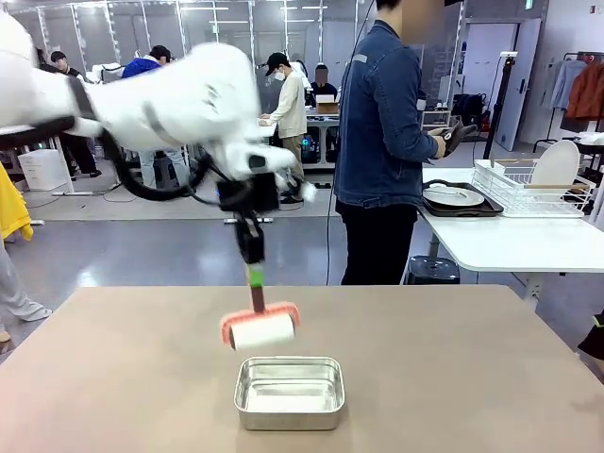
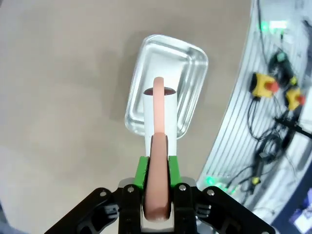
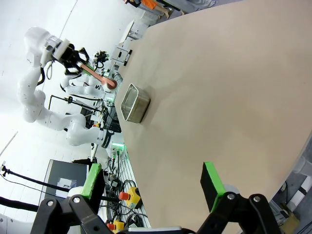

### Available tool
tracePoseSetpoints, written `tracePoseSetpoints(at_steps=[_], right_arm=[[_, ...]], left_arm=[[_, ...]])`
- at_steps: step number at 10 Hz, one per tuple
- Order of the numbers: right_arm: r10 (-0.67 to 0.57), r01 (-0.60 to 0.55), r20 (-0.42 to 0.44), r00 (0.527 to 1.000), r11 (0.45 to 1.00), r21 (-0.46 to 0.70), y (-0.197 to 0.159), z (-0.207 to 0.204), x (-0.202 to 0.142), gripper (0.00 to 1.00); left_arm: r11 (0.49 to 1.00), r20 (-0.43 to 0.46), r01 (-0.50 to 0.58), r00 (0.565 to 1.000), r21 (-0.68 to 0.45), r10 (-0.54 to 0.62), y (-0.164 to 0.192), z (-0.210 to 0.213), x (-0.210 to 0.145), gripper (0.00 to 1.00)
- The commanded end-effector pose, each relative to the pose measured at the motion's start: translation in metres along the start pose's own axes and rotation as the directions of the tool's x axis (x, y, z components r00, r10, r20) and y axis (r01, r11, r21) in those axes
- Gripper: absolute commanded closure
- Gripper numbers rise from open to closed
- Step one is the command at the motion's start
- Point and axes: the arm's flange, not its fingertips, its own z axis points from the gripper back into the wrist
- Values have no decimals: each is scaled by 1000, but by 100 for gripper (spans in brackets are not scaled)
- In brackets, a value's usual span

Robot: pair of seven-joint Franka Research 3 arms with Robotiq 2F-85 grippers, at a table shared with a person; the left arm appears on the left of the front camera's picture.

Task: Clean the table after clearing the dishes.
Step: When the right (or left) Handle tray is removed, use the right hand (or left hand) to clean the right (or left) side of the table with the Lint Roller.

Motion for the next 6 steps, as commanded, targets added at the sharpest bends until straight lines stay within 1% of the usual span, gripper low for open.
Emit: tracePoseSetpoints(at_steps=[1, 2, 3, 4, 5, 6], right_arm=[[19, -19, -1, 1000, 1000, -1, 3, -2, -2, 0], [19, -19, -1, 1000, 1000, -1, 3, -2, -2, 0], [19, -19, -1, 1000, 1000, -1, 3, -2, -2, 0], [19, -19, -1, 1000, 1000, -1, 3, -2, -2, 0], [19, -19, -1, 1000, 1000, -1, 3, -2, -2, 0], [19, -19, -1, 1000, 1000, -1, 3, -2, -2, 0]], left_arm=[[952, 171, -304, 939, 18, 297, 26, 20, -63, 89], [893, 272, -449, 857, -22, 438, 48, 24, -99, 89], [828, 329, -558, 774, -52, 542, 67, 19, -128, 89], [767, 376, -632, 687, -113, 622, 82, 11, -155, 89], [693, 415, -700, 586, -175, 696, 92, -3, -183, 89], [645, 431, -728, 518, -231, 739, 98, -21, -199, 89]])
